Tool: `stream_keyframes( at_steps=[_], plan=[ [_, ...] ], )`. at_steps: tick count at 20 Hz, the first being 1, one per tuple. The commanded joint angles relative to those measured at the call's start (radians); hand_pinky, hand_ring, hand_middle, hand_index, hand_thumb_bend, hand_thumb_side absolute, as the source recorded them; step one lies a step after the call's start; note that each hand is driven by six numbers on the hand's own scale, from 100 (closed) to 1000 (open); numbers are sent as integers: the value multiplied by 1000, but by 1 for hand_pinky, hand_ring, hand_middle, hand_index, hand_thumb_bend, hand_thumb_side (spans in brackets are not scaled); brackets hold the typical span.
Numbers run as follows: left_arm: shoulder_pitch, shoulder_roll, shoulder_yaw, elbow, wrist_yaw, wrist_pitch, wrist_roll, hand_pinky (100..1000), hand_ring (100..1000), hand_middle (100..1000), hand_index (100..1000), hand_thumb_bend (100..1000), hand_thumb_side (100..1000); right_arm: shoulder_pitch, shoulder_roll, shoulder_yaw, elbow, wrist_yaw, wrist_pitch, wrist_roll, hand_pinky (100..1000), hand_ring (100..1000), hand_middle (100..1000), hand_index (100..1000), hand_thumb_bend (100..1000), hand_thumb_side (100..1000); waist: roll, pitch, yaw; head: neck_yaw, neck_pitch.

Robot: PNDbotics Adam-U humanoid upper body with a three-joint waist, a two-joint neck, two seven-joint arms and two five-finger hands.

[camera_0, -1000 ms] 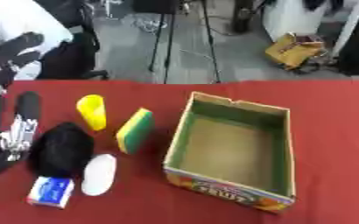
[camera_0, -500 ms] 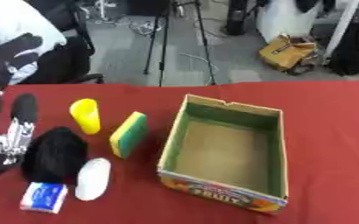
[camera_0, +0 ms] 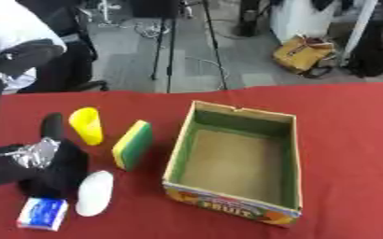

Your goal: Pick up objects on the table and place them in the box.

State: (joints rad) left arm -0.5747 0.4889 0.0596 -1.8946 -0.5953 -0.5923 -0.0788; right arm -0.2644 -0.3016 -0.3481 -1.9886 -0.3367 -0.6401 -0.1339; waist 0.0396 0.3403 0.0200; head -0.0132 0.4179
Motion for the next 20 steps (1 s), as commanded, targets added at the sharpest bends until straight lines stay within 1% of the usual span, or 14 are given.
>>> stream_keyframes(
  at_steps=[1, 6, 12, 13, 14, 15, 16, 17, 20],
  plan=[
    [-19, 51, -12, 13, -112, -52, 49, 917, 941, 859, 998, 100, 303, -11, -17, 1, -11, -3, 7, 2, 842, 777, 589, 616, 100, 1000, 0, -24, -1, -6, -5],
    [-26, 49, -29, 36, -180, -69, 110, 914, 937, 851, 996, 100, 304, -14, -18, 3, -11, -7, 11, 6, 843, 777, 588, 616, 100, 1000, 1, -23, -1, -10, -6],
    [-33, 44, -36, 48, -195, -67, 131, 912, 938, 851, 995, 100, 324, -17, -18, 5, -11, -12, 13, 10, 843, 778, 588, 616, 100, 1000, 2, -21, -2, -9, -7],
    [-36, 44, -36, 50, -195, -65, 133, 909, 935, 847, 991, 100, 352, -18, -18, 5, -11, -12, 13, 11, 843, 778, 589, 616, 100, 1000, 3, -21, -2, -8, -7],
    [-40, 43, -36, 54, -194, -58, 137, 909, 935, 847, 991, 100, 352, -18, -18, 5, -11, -13, 14, 11, 843, 778, 589, 616, 100, 1000, 3, -21, -3, -8, -7],
    [-46, 42, -36, 59, -191, -49, 141, 908, 934, 845, 985, 100, 442, -17, -18, 6, -11, -13, 15, 12, 843, 778, 589, 616, 100, 1000, 4, -21, -3, -8, -6],
    [-57, 43, -41, 69, -183, -34, 146, 908, 934, 845, 985, 100, 442, -17, -19, 6, -11, -13, 15, 12, 843, 778, 589, 616, 100, 1000, 5, -22, -2, -9, -4],
    [-68, 44, -47, 83, -176, -18, 144, 945, 943, 850, 996, 100, 392, -16, -20, 6, -11, -14, 15, 13, 844, 778, 588, 615, 100, 1000, 5, -23, -1, -8, -1],
    [-138, 48, -88, 170, -130, 55, 83, 939, 930, 848, 1000, 100, 385, -14, -23, 10, -11, -16, 21, 14, 844, 778, 589, 615, 100, 1000, 10, -31, 3, -4, 8]
  ],
)
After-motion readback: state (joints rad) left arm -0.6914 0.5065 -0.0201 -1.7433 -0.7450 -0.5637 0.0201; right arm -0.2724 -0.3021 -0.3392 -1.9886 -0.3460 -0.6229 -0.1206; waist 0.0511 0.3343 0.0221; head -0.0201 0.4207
